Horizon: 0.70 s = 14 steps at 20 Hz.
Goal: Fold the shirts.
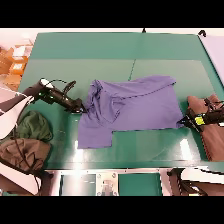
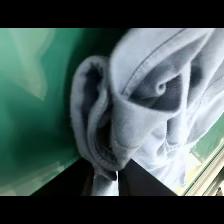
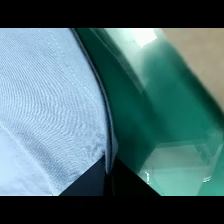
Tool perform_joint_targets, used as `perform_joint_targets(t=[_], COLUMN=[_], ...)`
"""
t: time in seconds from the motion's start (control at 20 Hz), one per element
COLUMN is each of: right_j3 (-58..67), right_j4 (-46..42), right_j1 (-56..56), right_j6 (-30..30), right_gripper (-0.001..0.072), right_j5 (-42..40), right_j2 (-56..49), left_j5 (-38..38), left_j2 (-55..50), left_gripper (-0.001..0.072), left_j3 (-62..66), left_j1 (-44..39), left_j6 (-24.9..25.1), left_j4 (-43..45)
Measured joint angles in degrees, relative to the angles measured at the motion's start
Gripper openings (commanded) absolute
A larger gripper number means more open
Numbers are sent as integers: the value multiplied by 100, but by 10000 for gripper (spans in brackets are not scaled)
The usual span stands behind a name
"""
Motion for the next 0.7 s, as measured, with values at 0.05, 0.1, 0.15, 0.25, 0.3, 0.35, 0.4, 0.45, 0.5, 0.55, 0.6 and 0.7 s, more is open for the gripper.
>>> perform_joint_targets(t=[0.05,0.1,0.15,0.25,0.3,0.35,0.4,0.45,0.5,0.55,0.6,0.7], right_j3=[0,0,0,0,0,0,0,2,11,39,107,369], right_j4=[7,20,22,26,31,44,81,177,341,623,1034,2072], right_j1=[0,7,9,9,9,9,9,9,9,9,11,11], right_j6=[-2,-4,-7,-9,-9,-11,-13,-35,-90,-184,-319,-597], right_gripper=[15,15,15,15,15,15,15,15,15,15,15,16], right_j5=[0,0,0,-2,-2,0,17,44,111,201,330,702], right_j2=[0,0,0,0,0,0,2,11,39,83,149,367], left_j5=[0,-4,9,-52,-122,-208,-275,-330,-407,-472,-629,-841], left_j2=[-2,-2,-9,-11,-9,13,46,127,243,393,669,1209], left_gripper=[236,42,22,21,22,21,21,21,21,21,21,22], left_j3=[-4,-4,-9,4,20,39,57,72,122,214,372,844], left_j1=[-11,-24,-31,-42,-42,-46,-55,-55,-55,-35,-39,-52], left_j6=[46,96,129,212,236,258,273,284,286,275,260,142], left_j4=[-26,-33,20,101,142,254,337,422,629,636,568,474])
